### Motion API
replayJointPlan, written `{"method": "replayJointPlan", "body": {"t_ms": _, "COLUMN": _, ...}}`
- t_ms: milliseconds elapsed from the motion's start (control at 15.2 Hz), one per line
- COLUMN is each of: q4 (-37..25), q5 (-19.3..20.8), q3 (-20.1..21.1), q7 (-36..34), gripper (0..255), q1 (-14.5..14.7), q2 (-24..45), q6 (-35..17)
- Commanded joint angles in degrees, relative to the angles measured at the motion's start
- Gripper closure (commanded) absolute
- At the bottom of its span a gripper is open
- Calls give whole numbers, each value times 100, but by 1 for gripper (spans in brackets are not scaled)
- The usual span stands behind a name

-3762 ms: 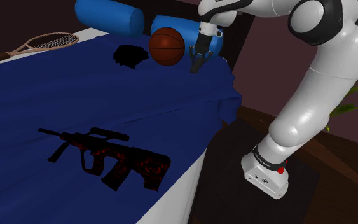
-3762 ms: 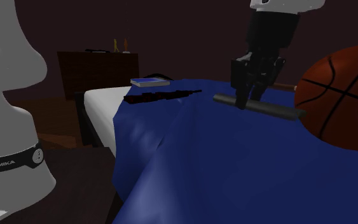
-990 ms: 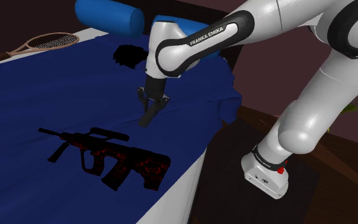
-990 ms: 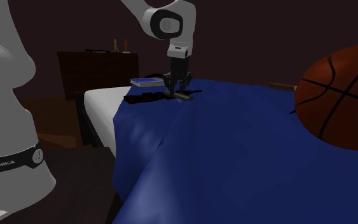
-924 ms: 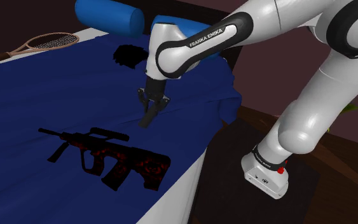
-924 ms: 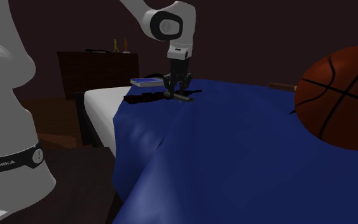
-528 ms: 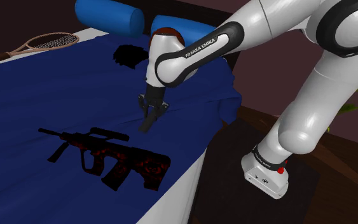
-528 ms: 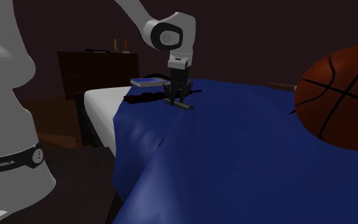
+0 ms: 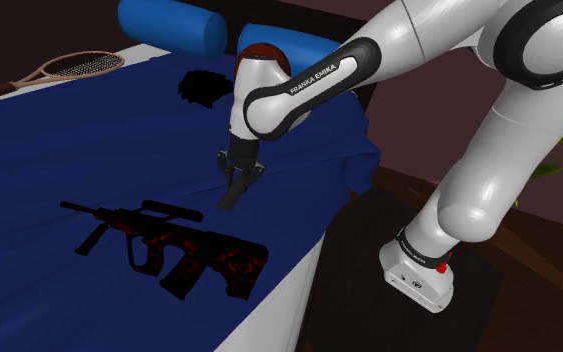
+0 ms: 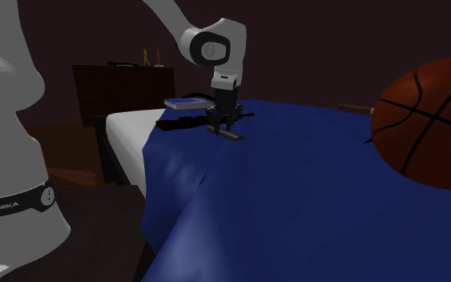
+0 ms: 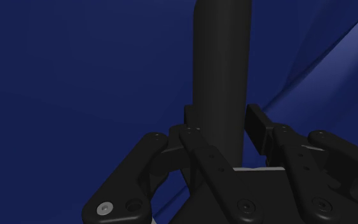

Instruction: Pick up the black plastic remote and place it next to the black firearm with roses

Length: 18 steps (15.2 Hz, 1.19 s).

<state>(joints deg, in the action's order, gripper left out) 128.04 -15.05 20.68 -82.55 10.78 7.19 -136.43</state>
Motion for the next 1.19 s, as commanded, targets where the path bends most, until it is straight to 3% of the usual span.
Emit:
{"method": "replayJointPlan", "body": {"t_ms": 0, "q4": -1, "q5": 0, "q3": 0, "q7": 0, "gripper": 0, "q1": 0, "q2": 0, "q6": -1}}
{"method": "replayJointPlan", "body": {"t_ms": 330, "q4": -1, "q5": 0, "q3": 0, "q7": 0, "gripper": 0, "q1": 0, "q2": 0, "q6": 0}}
{"method": "replayJointPlan", "body": {"t_ms": 594, "q4": -221, "q5": -67, "q3": -59, "q7": 61, "gripper": 0, "q1": -112, "q2": -487, "q6": 716}}
{"method": "replayJointPlan", "body": {"t_ms": 1122, "q4": -221, "q5": -67, "q3": -61, "q7": 61, "gripper": 0, "q1": -110, "q2": -487, "q6": 716}}
